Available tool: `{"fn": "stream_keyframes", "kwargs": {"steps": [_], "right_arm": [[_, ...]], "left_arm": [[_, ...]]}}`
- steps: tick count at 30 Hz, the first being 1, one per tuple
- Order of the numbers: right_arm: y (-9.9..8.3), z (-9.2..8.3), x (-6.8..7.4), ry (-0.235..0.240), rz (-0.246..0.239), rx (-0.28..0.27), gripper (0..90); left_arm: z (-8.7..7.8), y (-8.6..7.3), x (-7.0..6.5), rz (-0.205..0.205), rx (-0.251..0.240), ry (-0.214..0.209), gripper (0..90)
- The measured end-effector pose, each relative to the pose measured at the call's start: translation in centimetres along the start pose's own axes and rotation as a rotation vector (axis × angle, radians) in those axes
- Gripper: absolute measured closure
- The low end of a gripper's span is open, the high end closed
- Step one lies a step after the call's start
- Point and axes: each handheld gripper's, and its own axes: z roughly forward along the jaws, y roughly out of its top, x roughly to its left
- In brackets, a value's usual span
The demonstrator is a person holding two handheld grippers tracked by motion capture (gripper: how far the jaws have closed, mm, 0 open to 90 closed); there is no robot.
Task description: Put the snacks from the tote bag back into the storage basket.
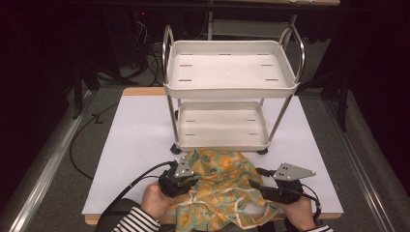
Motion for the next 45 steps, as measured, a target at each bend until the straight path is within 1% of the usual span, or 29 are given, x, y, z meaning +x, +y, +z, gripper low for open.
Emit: {"fn": "stream_keyframes", "kwargs": {"steps": [1, 2, 4, 6, 9, 10, 12, 14, 15, 17, 18, 19, 20, 21, 23, 25, 29, 32, 34, 35, 38, 41, 43, 44, 45], "right_arm": [[-0.1, 0.2, 0.2, 0.014, -0.018, 0.017, 48.5], [-0.1, 0.4, 0.4, 0.024, -0.03, 0.023, 48.2], [-0.2, 0.5, 0.8, 0.045, -0.04, 0.036, 47.7], [-0.2, 0.6, 1.1, 0.058, -0.052, 0.042, 47.6], [-0.2, 0.4, 1.3, 0.069, -0.063, 0.031, 47.6], [-0.2, 0.3, 1.3, 0.074, -0.062, 0.018, 47.6], [-0.3, 0.2, 1.4, 0.08, -0.06, 0.023, 47.8], [-0.3, 0.4, 1.5, 0.085, -0.063, 0.042, 49.1], [-0.4, 0.5, 1.7, 0.092, -0.057, 0.051, 50.1], [-0.4, 1.0, 1.8, 0.103, -0.075, 0.072, 51.2], [-0.5, 1.2, 1.9, 0.109, -0.08, 0.095, 51.7], [-0.5, 1.5, 1.9, 0.11, -0.084, 0.121, 52.7], [-0.6, 1.8, 1.9, 0.106, -0.099, 0.143, 54.4], [-0.7, 2.1, 1.9, 0.107, -0.1, 0.17, 57.3], [-0.9, 2.7, 1.8, 0.116, -0.115, 0.207, 66.3], [-0.9, 2.9, 1.5, 0.137, -0.105, 0.231, 73.1], [-0.8, 2.7, 1.3, 0.144, -0.087, 0.225, 84.4], [-0.8, 2.6, 1.1, 0.143, -0.09, 0.226, 88.2], [-0.9, 2.6, 0.9, 0.146, -0.078, 0.217, 89.2], [-0.9, 2.5, 0.8, 0.143, -0.077, 0.219, 89.3], [-0.9, 2.2, 0.5, 0.129, -0.056, 0.193, 89.3], [-0.7, 1.8, 0.3, 0.111, -0.052, 0.172, 89.3], [-0.7, 1.7, 0.3, 0.104, -0.045, 0.158, 89.3], [-0.7, 1.6, 0.2, 0.101, -0.038, 0.152, 89.3], [-0.7, 1.6, 0.1, 0.096, -0.032, 0.147, 89.3]], "left_arm": [[0.0, 0.0, 0.0, 0.0, -0.002, 0.004, 77.6], [0.0, 0.0, 0.1, -0.003, -0.002, 0.004, 76.9], [0.0, -0.1, 0.1, -0.011, -0.005, 0.005, 76.6], [0.0, 0.0, 0.2, -0.011, -0.003, 0.007, 76.6], [0.2, 0.1, 0.4, -0.023, -0.003, 0.013, 76.8], [0.2, 0.1, 0.5, -0.026, -0.001, 0.015, 76.8], [0.3, 0.1, 0.6, -0.032, 0.004, 0.017, 76.7], [0.3, 0.1, 0.6, -0.034, 0.001, 0.019, 76.2], [0.2, 0.1, 0.6, -0.036, -0.001, 0.019, 75.9], [0.2, 0.1, 0.6, -0.037, -0.002, 0.017, 75.8], [0.2, 0.1, 0.6, -0.039, -0.002, 0.016, 75.9], [0.2, 0.1, 0.7, -0.04, -0.002, 0.014, 75.9], [0.2, 0.1, 0.7, -0.042, -0.002, 0.012, 76.0], [0.2, 0.1, 0.7, -0.043, -0.002, 0.011, 76.0], [0.2, 0.1, 0.6, -0.044, -0.003, 0.007, 76.1], [0.1, 0.1, 0.6, -0.036, -0.001, 0.005, 76.0], [-0.2, 0.1, 0.4, -0.034, -0.013, -0.011, 76.2], [-0.4, 0.3, 0.4, -0.047, -0.02, -0.026, 77.0], [-0.6, 0.6, 0.3, -0.067, -0.027, -0.047, 77.1], [-0.7, 0.6, 0.2, -0.069, -0.031, -0.052, 77.2], [-1.0, 0.7, 0.1, -0.058, -0.039, -0.063, 78.2], [-1.3, 0.8, 0.1, -0.049, -0.055, -0.071, 79.2], [-1.6, 1.1, 0.1, -0.071, -0.072, -0.085, 79.2], [-1.8, 1.3, 0.1, -0.089, -0.084, -0.101, 79.2], [-1.9, 1.5, 0.1, -0.097, -0.093, -0.112, 79.3]]}}
